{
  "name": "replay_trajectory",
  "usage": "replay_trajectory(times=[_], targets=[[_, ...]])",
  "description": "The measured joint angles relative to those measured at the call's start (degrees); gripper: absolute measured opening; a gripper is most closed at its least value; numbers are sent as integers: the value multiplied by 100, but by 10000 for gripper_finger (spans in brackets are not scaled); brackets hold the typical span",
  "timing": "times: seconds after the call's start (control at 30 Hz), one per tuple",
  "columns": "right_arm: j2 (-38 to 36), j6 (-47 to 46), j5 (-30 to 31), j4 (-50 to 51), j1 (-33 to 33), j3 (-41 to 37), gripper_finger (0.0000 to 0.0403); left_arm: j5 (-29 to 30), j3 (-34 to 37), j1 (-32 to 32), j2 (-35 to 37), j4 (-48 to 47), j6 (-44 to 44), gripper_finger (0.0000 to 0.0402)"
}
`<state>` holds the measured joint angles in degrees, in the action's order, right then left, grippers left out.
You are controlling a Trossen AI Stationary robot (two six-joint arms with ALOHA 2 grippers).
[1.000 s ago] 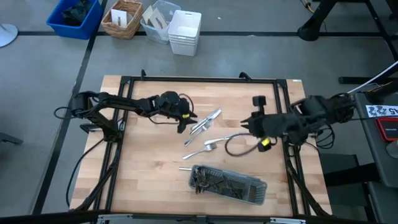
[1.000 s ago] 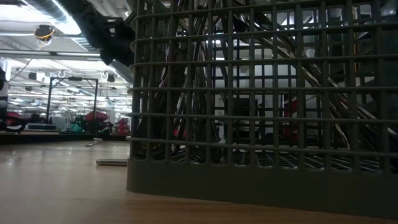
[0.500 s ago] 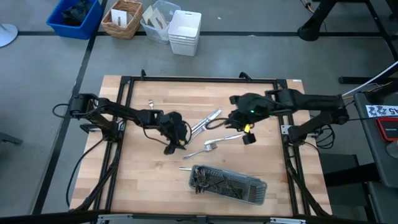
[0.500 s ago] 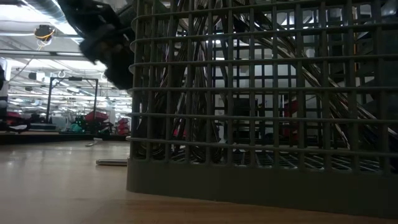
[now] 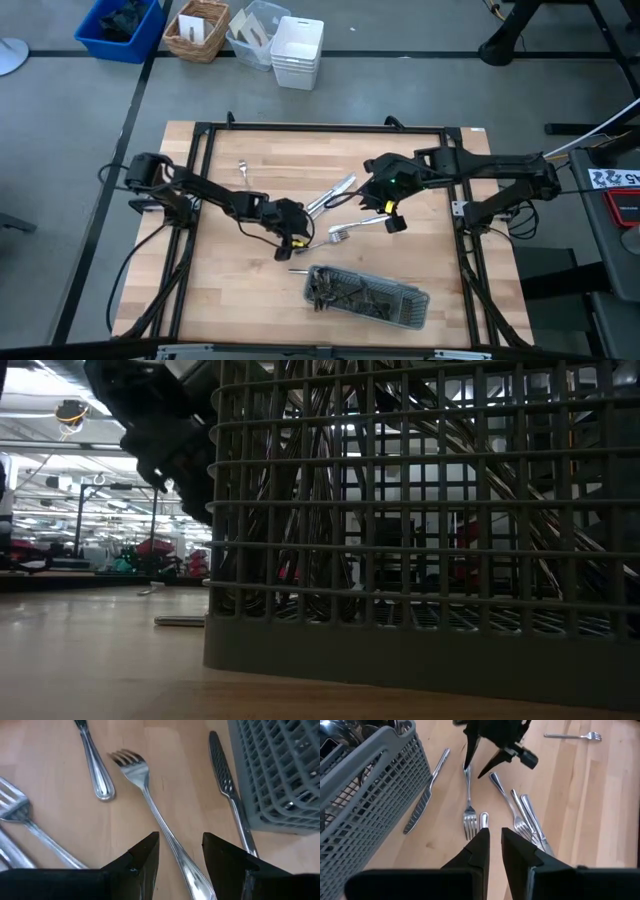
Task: Sort silverware
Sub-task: Put the fork into the gray silverware rack
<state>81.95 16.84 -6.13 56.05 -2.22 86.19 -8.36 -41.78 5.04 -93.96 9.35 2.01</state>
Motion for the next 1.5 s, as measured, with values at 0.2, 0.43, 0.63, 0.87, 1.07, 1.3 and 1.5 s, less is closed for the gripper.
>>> replay_trajectory(times=[0.2, 0.43, 0.63, 0.87, 1.07, 1.3, 1.5], targets=[[0, 0, -57, -25, 0, 0, 50, 13, 2, 61, -380, 553, 209, 143], [0, 33, -63, -71, 0, 0, 50, 11, 2, 64, -673, 660, 256, 143], [0, 37, -118, -70, 0, 2, 50, 255, 2, 166, -801, 635, 384, 143], [0, 13, -253, -71, 0, 2, 50, 600, 2, 294, -827, 594, 373, 143], [0, 7, -253, -74, 0, 3, 50, 959, -3, 361, -822, 443, 248, 143], [0, -4, -251, -78, 0, 4, 50, 1010, -35, 363, -803, -59, 257, 143], [0, -7, -251, -76, 0, 4, 50, 1010, -34, 363, -795, -252, 248, 141]])
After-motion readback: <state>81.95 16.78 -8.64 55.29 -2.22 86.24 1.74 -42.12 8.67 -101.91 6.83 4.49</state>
